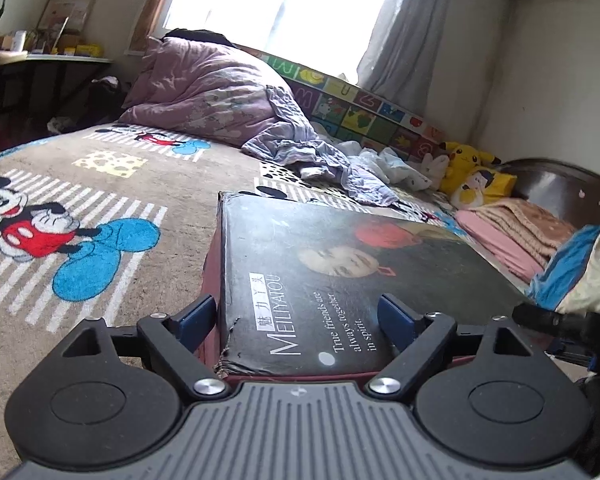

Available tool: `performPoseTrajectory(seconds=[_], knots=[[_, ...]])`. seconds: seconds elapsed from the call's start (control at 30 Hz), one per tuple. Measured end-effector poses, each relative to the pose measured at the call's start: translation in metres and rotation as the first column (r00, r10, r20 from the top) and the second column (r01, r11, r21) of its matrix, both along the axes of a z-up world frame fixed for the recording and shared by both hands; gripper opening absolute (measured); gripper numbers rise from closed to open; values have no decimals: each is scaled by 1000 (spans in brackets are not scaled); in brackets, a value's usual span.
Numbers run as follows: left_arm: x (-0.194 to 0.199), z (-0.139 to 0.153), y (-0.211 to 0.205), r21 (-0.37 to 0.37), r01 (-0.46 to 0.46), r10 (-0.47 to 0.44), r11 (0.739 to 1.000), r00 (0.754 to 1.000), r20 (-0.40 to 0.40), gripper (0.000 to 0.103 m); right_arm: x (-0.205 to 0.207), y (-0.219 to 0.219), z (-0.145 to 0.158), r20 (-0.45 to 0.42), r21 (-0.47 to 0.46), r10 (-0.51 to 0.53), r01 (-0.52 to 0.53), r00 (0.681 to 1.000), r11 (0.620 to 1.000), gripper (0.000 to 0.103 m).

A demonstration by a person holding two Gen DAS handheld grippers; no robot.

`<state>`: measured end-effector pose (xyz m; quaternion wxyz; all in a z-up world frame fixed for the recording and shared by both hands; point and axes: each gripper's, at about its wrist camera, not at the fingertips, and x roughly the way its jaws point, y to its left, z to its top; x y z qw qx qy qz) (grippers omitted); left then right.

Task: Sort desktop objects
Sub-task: 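Lift the book with both tools and lay it over the red box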

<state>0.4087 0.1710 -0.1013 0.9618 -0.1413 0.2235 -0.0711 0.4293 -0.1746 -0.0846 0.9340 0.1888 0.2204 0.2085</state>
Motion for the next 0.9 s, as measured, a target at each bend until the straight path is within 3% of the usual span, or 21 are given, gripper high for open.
performPoseTrajectory(seconds=[0.1,0.3,0.43,0.5,0.6,0.67,0.77,0.83,0.9], knots=[[1,-1,-4,23,11,-11,1000,1000,-12,90,7,-13,-9,-65,110,-14,21,998,994,88],[3,2,-9,28,22,-20,999,999,-40,92,13,-19,-22,-133,161,-29,50,991,986,87],[1,7,-23,136,-5,12,991,999,-45,96,13,-11,-18,-137,37,-73,79,988,996,88],[-2,11,-30,196,-29,36,980,999,-29,96,7,-7,-11,-95,-45,-97,93,991,995,88],[-18,25,-41,263,-93,70,960,993,98,96,-8,5,8,28,-174,-99,102,995,980,87],[-25,30,-51,300,-54,8,952,988,152,96,-18,12,21,106,-210,-37,59,994,976,87],[-19,28,-66,333,59,-102,941,988,112,96,-21,29,33,149,-269,84,-41,985,962,86],[-9,19,-71,320,133,-152,938,988,33,96,-14,36,32,118,-273,147,-110,982,956,86],[-1,7,-72,318,151,-153,936,988,-18,96,-3,42,22,35,-267,206,-190,978,945,89]])
